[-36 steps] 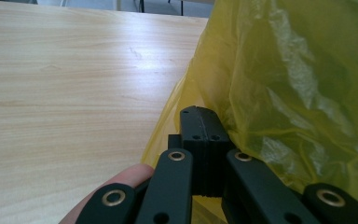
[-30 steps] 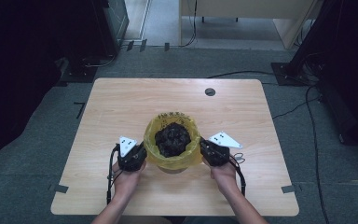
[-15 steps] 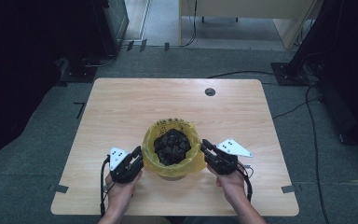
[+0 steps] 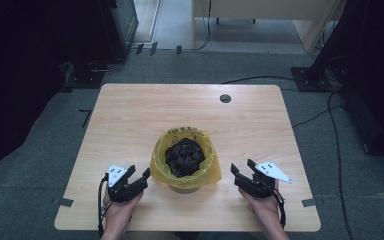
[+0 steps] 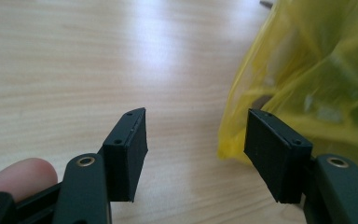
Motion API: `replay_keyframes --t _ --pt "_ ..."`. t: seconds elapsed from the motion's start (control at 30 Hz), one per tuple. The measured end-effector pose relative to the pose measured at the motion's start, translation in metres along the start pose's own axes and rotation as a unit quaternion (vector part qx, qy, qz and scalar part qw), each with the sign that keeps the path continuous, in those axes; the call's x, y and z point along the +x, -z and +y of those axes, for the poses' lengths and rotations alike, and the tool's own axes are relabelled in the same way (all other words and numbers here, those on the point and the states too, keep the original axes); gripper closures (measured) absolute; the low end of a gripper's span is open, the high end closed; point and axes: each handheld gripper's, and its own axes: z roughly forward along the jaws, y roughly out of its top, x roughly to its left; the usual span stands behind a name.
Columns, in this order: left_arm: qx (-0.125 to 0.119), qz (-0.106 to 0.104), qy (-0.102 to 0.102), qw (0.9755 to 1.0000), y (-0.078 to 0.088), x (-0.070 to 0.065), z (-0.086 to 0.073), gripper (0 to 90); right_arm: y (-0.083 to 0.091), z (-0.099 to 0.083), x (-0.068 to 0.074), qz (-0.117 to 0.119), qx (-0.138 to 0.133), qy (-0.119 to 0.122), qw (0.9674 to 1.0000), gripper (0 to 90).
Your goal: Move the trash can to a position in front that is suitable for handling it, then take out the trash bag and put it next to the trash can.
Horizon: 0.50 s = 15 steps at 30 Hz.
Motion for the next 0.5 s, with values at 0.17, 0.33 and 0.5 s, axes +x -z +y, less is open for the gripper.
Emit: replay_keyframes --t 0.17,0.33,0.5 --pt "0.035 0.0 -0.018 0.9992 -0.008 -0.003 -0.007 37.4 -0.01 -0.011 0.003 -0.012 0.033 0.012 0.9993 30.2" --pt "0.041 -0.002 -0.026 0.9988 -0.009 -0.005 -0.007 36.6 -0.015 -0.015 0.01 -0.009 0.044 0.01 0.9989 29.5" --pt "0.05 0.0 -0.036 0.9981 -0.011 -0.006 -0.009 35.5 -0.017 -0.019 0.018 -0.004 0.051 0.02 0.9985 29.2"
